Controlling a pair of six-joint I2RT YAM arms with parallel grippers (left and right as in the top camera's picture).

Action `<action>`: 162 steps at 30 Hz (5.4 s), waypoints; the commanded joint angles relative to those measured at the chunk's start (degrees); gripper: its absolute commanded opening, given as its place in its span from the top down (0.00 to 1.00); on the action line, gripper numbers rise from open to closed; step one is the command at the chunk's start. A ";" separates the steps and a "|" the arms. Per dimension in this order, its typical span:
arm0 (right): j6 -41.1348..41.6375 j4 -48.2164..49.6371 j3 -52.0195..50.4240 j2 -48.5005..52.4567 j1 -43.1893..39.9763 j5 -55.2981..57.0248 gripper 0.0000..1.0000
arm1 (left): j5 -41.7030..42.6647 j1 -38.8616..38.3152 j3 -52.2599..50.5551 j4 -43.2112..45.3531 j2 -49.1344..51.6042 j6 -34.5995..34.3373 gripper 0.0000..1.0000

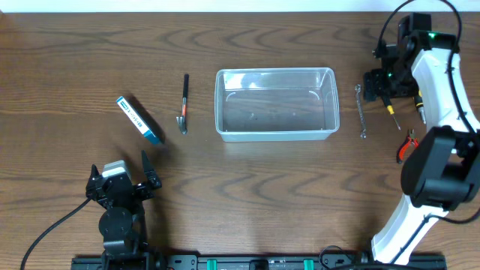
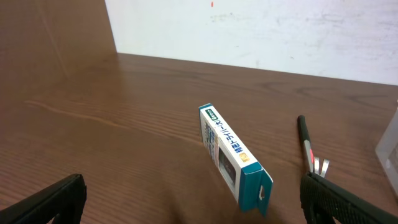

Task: Pack container
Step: 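Move the right gripper over the silver wrench and lower onto it, then close the right gripper on the wrench and lift it, then carry the wrench left over the clear container and lower it, then open the right gripper to release the wrench and withdraw right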

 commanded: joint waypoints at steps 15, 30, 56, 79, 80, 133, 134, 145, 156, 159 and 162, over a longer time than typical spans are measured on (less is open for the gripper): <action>-2.93 4.83 0.83 9.94 1.46 0.79 0.28 | -0.07 -0.17 -1.60 -0.57 -0.35 0.74 0.02; -3.08 8.70 -2.91 12.81 3.65 2.34 0.34 | -0.07 -0.17 -1.60 -0.57 -0.35 0.74 0.02; -1.60 9.53 -4.13 12.83 2.62 3.21 0.90 | -0.07 -0.17 -1.60 -0.57 -0.35 0.74 0.02; -0.74 0.31 11.34 10.71 2.73 3.17 0.99 | -0.07 -0.17 -1.60 -0.57 -0.35 0.74 0.02; -0.74 -0.52 13.00 10.19 2.80 3.17 0.99 | -0.07 -0.17 -1.60 -0.57 -0.35 0.74 0.02; -29.88 -13.18 20.52 15.47 35.50 -2.19 0.99 | -0.07 -0.17 -1.60 -0.57 -0.35 0.74 0.02; -29.66 -13.20 20.52 16.55 35.45 -2.19 0.99 | -0.07 -0.17 -1.60 -0.57 -0.35 0.74 0.02; -28.15 -13.14 20.52 24.35 35.36 -2.43 0.99 | -0.07 -0.17 -1.60 -0.57 -0.35 0.74 0.02; -27.50 -13.14 21.22 22.73 35.36 -3.34 0.50 | -0.07 -0.17 -1.60 -0.57 -0.35 0.74 0.02; -26.08 -13.16 22.45 20.65 35.36 -3.32 0.48 | -0.07 -0.17 -1.60 -0.57 -0.35 0.74 0.02; -24.11 -13.25 24.41 17.55 35.32 -3.28 0.47 | -0.07 -0.17 -1.60 -0.57 -0.35 0.74 0.02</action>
